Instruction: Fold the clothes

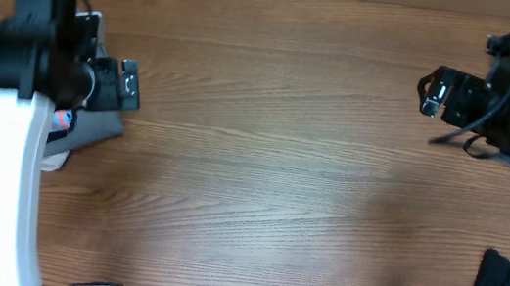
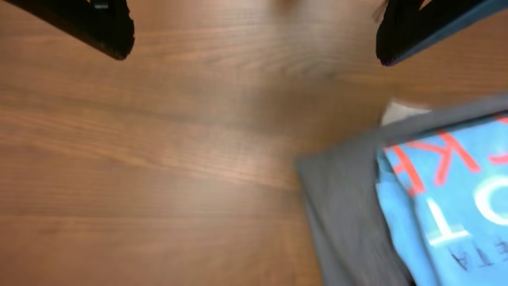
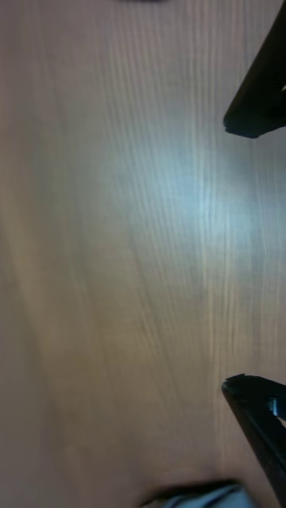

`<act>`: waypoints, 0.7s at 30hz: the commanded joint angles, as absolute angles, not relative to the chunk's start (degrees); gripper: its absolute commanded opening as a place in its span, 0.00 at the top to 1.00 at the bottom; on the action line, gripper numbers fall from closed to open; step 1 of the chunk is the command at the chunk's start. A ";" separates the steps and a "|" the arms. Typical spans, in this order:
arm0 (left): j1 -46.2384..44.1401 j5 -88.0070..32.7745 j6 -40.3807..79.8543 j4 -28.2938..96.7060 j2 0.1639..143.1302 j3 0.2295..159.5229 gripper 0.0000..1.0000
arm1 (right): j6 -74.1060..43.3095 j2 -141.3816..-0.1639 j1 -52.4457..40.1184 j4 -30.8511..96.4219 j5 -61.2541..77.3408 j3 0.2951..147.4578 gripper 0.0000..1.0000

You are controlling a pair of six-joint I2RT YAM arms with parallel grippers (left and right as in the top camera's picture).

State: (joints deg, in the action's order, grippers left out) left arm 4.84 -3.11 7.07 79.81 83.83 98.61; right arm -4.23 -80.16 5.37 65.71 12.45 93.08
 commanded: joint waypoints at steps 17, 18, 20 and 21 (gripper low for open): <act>4.84 -0.91 7.73 57.23 47.66 51.46 0.00 | -4.73 -48.05 5.54 60.34 4.99 59.02 0.00; 4.84 -0.89 7.73 57.69 47.99 50.85 0.00 | -4.73 -48.27 5.54 61.12 4.99 59.02 0.00; 4.84 -0.91 7.73 58.65 48.75 50.11 0.00 | -4.71 -48.86 5.54 61.98 4.99 59.02 0.00; 4.84 -0.89 7.73 58.78 49.25 49.82 0.00 | -4.71 -49.12 5.54 62.06 4.99 59.02 0.00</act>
State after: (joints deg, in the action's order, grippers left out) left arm 4.84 -1.61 7.14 58.50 48.49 50.85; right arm -4.51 -48.66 5.37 61.95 5.85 59.22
